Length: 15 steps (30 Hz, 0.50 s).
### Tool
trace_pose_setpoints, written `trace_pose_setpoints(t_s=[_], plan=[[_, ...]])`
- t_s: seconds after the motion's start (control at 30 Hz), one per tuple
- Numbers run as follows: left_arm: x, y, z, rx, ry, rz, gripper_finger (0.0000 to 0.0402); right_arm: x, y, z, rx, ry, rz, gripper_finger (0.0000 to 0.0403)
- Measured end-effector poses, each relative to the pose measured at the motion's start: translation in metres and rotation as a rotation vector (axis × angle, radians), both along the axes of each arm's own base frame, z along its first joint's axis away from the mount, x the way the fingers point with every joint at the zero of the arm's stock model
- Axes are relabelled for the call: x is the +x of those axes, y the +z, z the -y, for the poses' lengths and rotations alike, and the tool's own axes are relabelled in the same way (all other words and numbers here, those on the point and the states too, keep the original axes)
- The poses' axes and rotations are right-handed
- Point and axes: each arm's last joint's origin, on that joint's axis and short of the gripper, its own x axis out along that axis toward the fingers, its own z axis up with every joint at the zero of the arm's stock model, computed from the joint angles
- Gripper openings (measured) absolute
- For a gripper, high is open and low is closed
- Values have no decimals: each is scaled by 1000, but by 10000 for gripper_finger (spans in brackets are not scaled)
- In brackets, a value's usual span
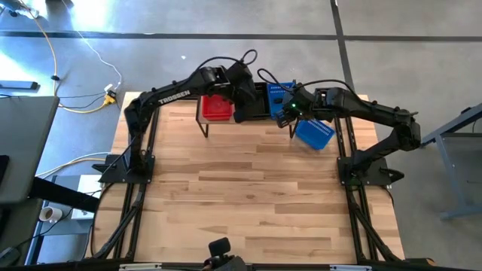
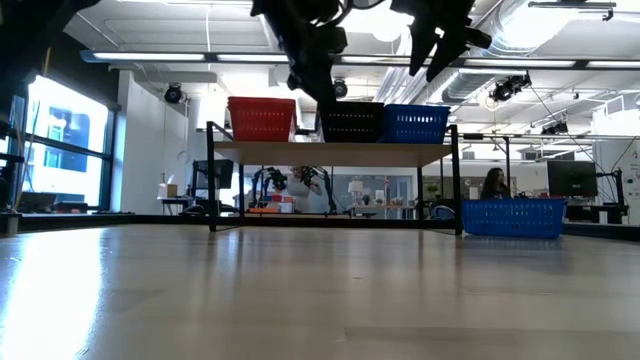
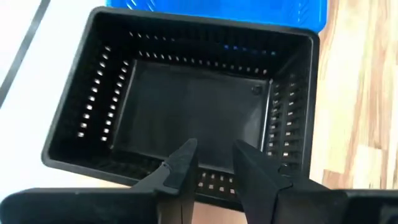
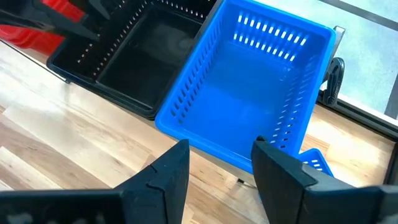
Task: Stack baskets on shelf by color
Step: Adjust the black bins on the shelf
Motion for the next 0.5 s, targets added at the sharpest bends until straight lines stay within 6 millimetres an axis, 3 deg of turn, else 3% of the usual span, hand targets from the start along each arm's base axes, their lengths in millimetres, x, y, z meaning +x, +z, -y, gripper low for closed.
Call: trace_pose_setpoints(t_s=[0.2,0.5], plan=[[3,-12,-2,-34,7,-51,90,0,0,0,2,0,-6,158],[-1,-14,-4,-8,42,-100,90,0,0,0,3,0,-5,158]])
